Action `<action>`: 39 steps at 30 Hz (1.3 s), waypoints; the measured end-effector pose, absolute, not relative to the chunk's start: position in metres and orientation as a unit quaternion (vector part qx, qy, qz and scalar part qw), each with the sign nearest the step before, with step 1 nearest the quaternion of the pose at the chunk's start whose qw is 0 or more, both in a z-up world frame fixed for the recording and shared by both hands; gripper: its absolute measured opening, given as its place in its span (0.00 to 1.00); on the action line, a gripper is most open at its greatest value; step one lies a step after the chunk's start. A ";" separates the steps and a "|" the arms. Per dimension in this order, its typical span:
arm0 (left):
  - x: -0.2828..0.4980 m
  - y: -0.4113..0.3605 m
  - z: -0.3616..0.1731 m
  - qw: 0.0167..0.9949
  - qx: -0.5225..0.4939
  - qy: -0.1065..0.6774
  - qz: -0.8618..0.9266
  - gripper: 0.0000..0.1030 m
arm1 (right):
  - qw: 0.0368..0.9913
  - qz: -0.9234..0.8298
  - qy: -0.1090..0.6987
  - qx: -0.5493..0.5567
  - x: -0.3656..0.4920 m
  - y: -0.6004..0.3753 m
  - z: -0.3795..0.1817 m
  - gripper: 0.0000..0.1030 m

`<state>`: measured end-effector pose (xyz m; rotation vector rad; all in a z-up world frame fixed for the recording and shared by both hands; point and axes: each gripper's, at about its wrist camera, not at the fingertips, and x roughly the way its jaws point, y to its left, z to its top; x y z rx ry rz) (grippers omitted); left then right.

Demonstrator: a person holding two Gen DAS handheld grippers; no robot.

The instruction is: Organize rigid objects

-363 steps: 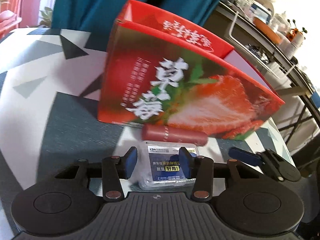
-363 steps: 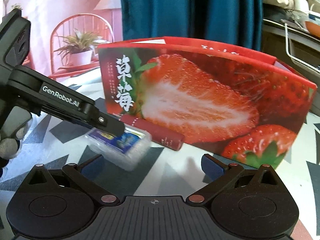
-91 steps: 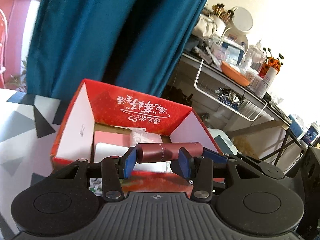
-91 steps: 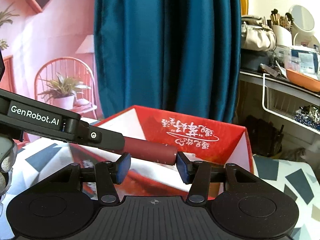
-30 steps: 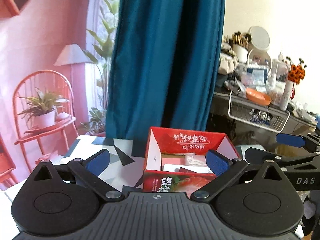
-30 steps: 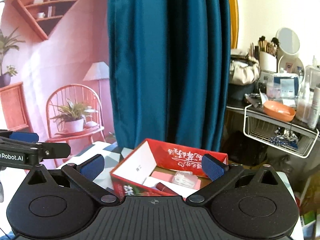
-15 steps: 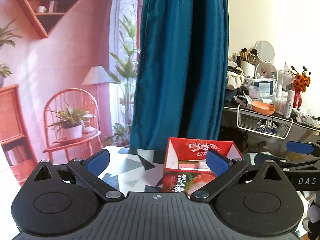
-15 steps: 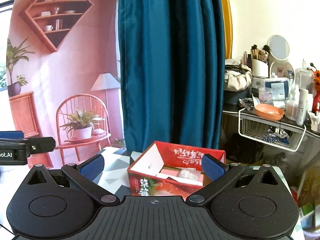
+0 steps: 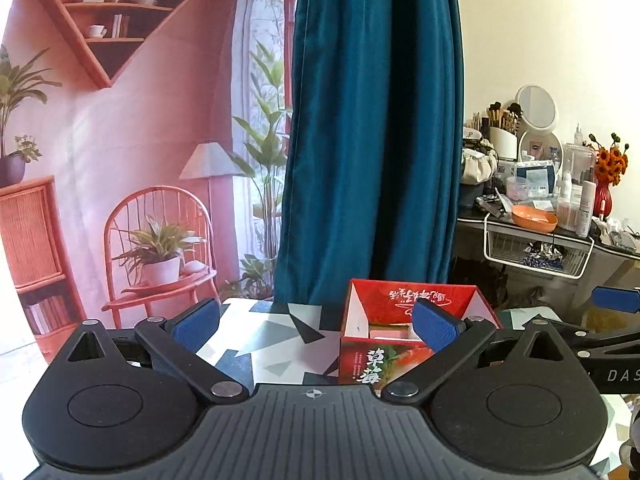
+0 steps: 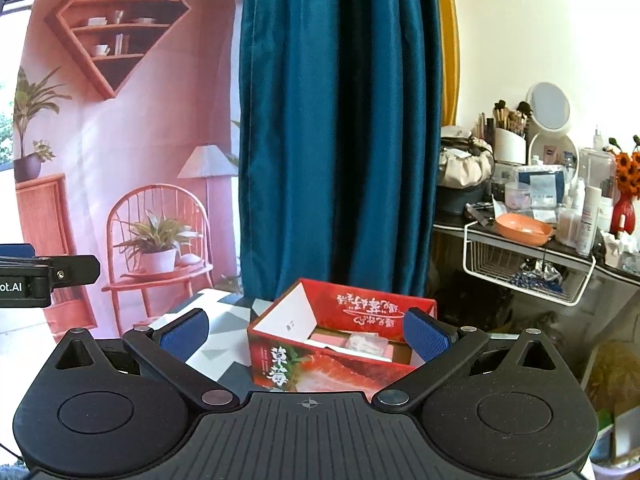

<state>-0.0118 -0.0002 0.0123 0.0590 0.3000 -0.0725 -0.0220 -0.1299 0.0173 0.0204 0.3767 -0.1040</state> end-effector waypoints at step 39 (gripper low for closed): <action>-0.007 0.002 0.004 0.983 0.025 0.181 -0.028 1.00 | 0.978 -0.054 0.202 0.011 -0.026 -0.132 0.007 1.00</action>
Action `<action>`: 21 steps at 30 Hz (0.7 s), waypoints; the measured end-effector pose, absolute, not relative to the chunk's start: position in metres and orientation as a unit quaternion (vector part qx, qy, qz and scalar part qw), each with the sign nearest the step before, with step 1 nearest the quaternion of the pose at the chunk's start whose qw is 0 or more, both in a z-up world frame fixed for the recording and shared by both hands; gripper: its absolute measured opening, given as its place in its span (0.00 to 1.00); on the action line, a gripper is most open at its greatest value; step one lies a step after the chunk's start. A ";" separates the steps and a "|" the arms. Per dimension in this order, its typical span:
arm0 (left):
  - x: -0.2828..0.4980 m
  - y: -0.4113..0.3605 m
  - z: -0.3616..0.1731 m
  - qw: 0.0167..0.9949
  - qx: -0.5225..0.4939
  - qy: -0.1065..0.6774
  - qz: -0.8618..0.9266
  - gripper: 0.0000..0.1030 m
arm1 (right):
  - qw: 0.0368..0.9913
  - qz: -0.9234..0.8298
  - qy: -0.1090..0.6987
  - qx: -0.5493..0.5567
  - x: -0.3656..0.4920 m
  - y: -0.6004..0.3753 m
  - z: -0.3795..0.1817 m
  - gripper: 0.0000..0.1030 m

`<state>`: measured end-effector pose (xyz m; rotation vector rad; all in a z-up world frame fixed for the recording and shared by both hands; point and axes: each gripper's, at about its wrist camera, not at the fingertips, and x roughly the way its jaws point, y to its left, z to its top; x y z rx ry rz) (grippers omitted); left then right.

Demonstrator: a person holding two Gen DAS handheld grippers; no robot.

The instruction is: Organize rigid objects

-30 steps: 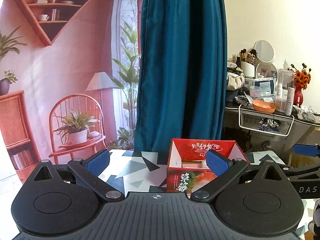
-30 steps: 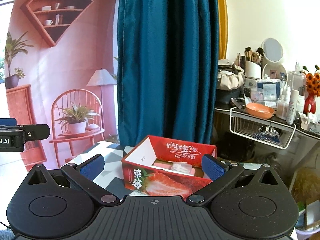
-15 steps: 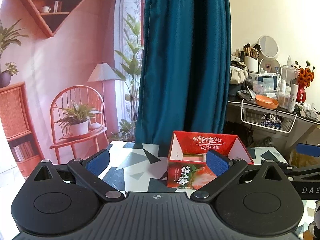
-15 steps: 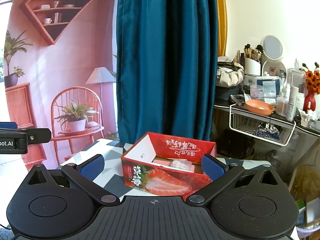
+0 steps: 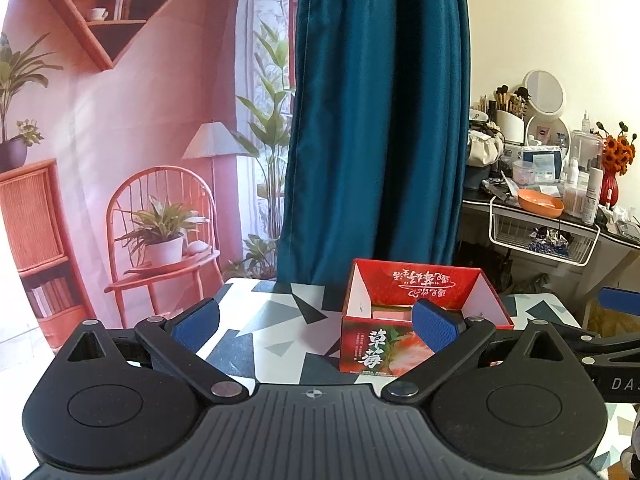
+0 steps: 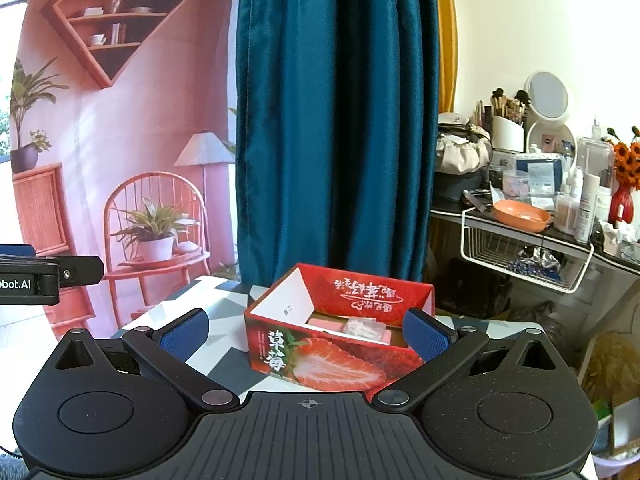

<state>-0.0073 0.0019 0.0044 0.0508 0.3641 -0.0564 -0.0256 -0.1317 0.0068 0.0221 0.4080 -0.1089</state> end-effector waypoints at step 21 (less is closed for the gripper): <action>-0.009 0.000 0.005 0.984 0.024 0.177 -0.019 1.00 | 0.977 -0.054 0.204 0.011 -0.025 -0.133 0.006 1.00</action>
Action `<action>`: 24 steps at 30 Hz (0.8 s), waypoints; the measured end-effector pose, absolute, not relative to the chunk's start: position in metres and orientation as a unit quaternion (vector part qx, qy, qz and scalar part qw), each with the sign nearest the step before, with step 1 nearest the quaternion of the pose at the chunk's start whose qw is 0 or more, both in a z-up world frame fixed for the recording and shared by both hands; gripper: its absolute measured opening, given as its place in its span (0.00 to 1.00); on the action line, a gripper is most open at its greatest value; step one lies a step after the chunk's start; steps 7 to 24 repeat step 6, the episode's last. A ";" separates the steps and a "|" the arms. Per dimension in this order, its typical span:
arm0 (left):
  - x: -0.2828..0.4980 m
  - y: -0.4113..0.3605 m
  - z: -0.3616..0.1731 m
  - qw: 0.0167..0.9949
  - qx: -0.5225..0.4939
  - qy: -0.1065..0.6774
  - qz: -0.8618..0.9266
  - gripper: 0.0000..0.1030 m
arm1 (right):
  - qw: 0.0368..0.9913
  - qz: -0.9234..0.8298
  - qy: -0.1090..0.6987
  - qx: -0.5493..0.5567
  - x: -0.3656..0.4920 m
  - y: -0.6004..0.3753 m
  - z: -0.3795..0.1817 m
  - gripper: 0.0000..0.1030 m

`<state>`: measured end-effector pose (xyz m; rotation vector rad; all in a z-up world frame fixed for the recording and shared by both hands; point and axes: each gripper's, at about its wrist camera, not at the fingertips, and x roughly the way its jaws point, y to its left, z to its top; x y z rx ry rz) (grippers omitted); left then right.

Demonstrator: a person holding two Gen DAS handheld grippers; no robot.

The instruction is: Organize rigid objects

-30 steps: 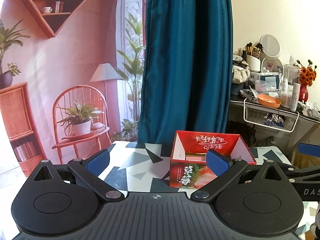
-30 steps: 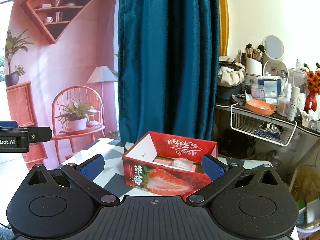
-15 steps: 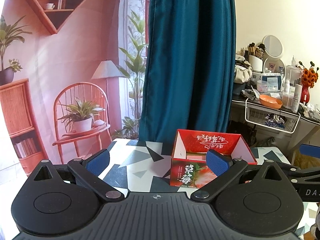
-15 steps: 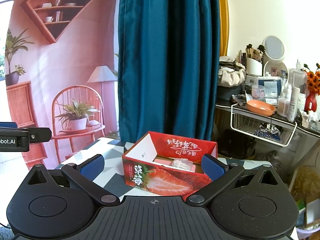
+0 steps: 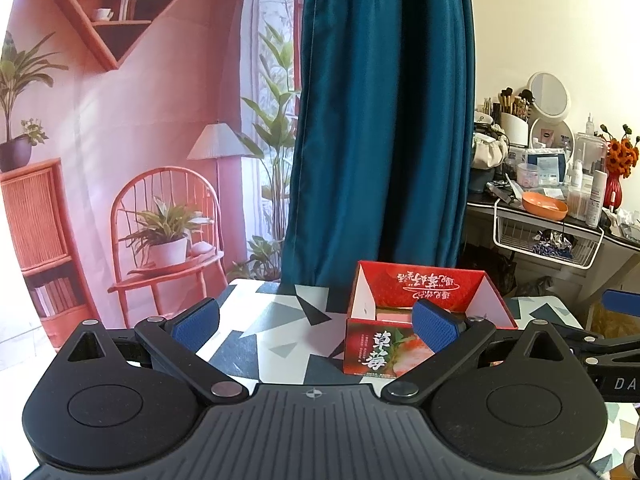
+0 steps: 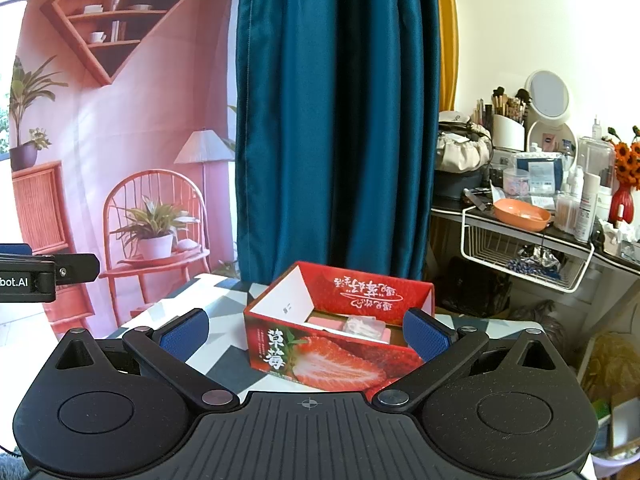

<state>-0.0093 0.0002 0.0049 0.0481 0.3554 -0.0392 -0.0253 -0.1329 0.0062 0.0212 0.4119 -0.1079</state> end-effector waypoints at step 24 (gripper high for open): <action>-0.009 0.001 0.004 0.983 0.023 0.181 -0.017 1.00 | 0.977 -0.052 0.207 0.010 -0.023 -0.133 0.005 1.00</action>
